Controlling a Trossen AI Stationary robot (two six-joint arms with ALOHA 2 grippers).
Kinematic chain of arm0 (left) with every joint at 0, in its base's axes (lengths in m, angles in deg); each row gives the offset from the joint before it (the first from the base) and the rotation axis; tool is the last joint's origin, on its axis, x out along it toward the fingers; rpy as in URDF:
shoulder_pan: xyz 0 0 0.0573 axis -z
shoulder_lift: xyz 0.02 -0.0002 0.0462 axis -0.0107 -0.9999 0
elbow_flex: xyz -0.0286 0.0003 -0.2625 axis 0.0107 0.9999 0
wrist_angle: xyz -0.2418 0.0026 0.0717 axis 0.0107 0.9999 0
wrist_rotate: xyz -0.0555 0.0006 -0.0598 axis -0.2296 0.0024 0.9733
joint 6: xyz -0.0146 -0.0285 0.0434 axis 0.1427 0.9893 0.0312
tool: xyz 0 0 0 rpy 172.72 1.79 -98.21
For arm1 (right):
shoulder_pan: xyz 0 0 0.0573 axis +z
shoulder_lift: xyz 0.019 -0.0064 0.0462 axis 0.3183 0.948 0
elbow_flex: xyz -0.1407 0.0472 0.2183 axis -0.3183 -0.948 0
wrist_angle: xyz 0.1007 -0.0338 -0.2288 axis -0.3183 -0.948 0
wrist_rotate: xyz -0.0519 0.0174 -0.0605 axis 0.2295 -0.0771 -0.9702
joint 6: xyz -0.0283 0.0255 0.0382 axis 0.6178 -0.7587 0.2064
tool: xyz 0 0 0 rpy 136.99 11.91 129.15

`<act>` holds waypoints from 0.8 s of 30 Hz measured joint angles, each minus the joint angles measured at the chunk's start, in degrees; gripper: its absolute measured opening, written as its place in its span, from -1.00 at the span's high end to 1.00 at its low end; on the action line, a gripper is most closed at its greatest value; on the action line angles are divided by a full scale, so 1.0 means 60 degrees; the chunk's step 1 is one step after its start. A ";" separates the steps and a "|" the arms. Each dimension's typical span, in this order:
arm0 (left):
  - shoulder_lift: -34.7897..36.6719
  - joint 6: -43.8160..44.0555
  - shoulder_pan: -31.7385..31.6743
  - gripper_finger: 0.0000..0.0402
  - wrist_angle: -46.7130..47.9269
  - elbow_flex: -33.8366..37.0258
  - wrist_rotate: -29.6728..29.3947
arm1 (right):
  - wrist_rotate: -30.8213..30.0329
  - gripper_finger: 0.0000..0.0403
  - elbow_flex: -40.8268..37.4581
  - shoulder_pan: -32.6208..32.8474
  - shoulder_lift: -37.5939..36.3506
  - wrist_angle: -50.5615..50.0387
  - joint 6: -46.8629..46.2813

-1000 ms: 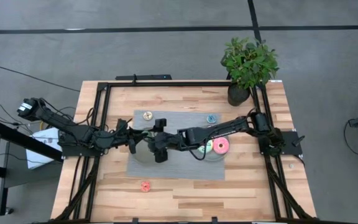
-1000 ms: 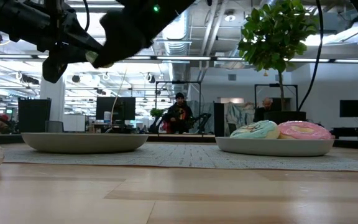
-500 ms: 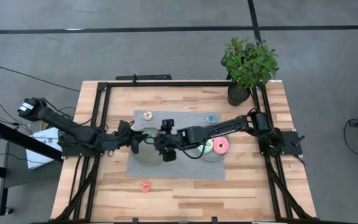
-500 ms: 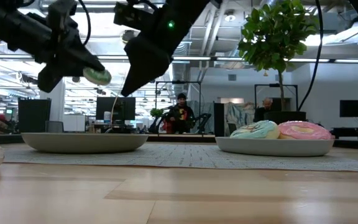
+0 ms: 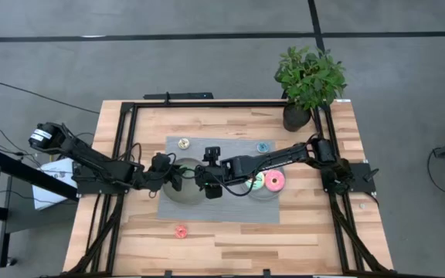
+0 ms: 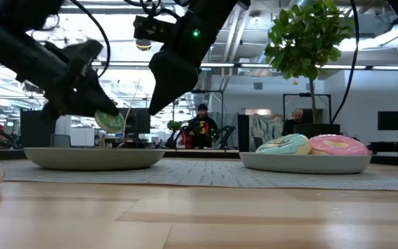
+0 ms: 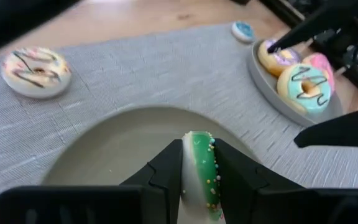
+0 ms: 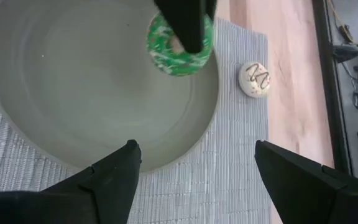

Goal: Pick & Place donuts
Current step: Put the small green donut into the green plate

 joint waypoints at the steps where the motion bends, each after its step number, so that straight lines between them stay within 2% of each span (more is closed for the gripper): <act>1: -0.0107 -0.0061 -0.0105 0.61 -0.0139 0.0000 0.0217 | 0.0004 -0.52 0.0000 -0.0023 0.0000 -0.0020 -0.0010; 10: -0.1188 -0.0783 -0.0924 0.61 -0.1247 -0.0011 0.1538 | 0.0023 -0.52 -0.0004 -0.0149 0.0000 -0.0282 -0.0182; 15: -0.1304 -0.0965 -0.1256 0.61 -0.1406 -0.0011 0.2270 | 0.0033 -0.52 -0.0004 -0.0189 0.0000 -0.0283 -0.0182; 24: -0.1301 -0.1534 -0.1404 0.61 -0.1394 -0.0011 0.2222 | 0.0036 -0.52 -0.0004 -0.0189 0.0000 -0.0280 -0.0182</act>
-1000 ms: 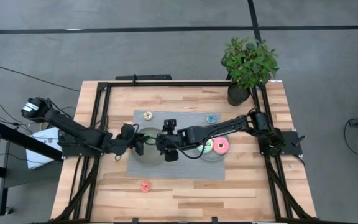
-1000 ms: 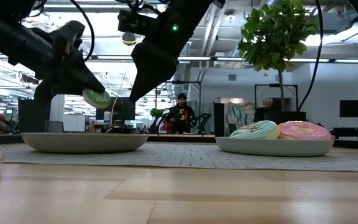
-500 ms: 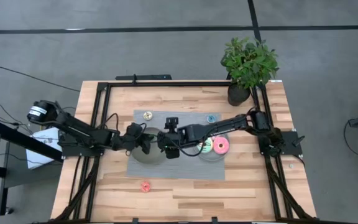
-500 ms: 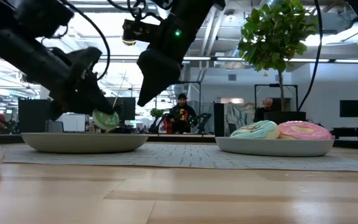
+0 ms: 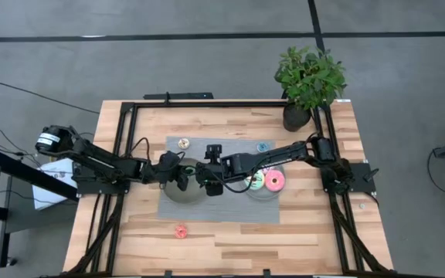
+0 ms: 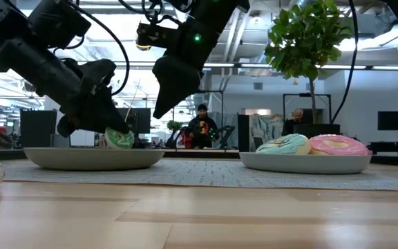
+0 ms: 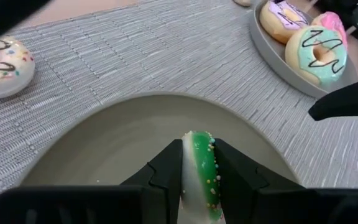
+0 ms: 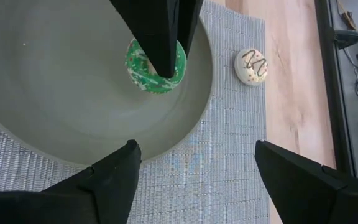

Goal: Pick & Place donuts
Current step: Put the small green donut into the green plate

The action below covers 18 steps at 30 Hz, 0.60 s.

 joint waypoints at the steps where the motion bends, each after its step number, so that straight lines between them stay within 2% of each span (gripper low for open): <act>1: 0.0000 -0.0004 -0.0002 0.61 0.0029 0.0000 -0.0017 | 0.0000 -0.52 0.0000 0.0000 0.0000 0.0000 0.0000; 18: 0.0004 -0.0668 -0.0308 0.61 0.0090 -0.0007 -0.0304 | 0.0022 -0.52 0.0000 0.0000 0.0000 0.0000 0.0000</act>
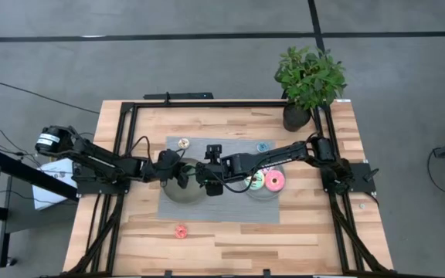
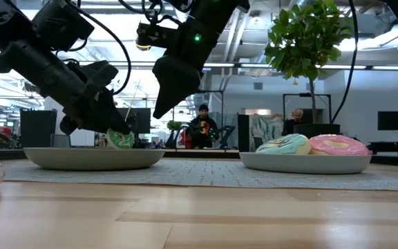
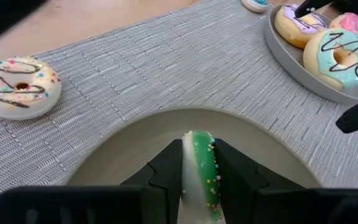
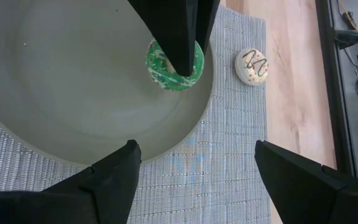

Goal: Pick & Place donuts
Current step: Put the small green donut into the green plate

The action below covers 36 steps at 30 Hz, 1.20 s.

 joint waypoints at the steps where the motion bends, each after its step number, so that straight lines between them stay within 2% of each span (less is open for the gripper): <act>1: 0.0000 -0.0003 -0.0022 0.61 0.0005 0.0000 0.0000 | -0.0003 -0.52 0.0000 0.0000 0.0000 0.0000 0.0000; 19: 0.0004 -0.0020 -0.0158 0.61 0.0403 -0.0004 0.0180 | -0.0004 -0.52 -0.0004 0.0000 0.0000 0.0004 0.0000; 36: 0.0004 -0.0160 -0.0158 0.36 0.0411 -0.0004 0.0029 | -0.0004 -0.52 -0.0004 0.0000 0.0000 0.0076 0.0002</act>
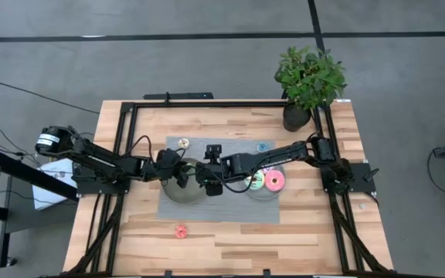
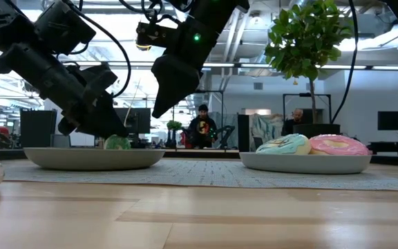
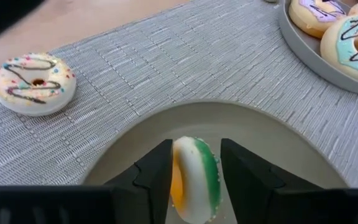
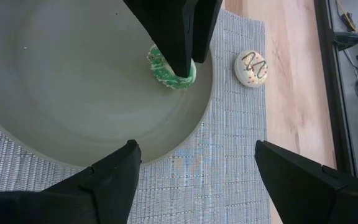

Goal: Pick & Place donuts
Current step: Put the small green donut into the green plate, then put the small blue donut into the green plate

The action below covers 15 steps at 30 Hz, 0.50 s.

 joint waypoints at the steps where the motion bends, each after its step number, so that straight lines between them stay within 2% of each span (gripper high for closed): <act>1: 0.0000 -0.0107 -0.0004 0.36 0.0001 0.0000 -0.0040 | 0.0002 -0.52 0.0000 0.0000 0.0000 0.0000 -0.0002; 15: 0.0036 -0.1103 -0.0568 0.36 0.0413 0.0000 -0.0058 | 0.0018 -0.52 0.0000 0.0000 0.0000 0.0000 -0.0002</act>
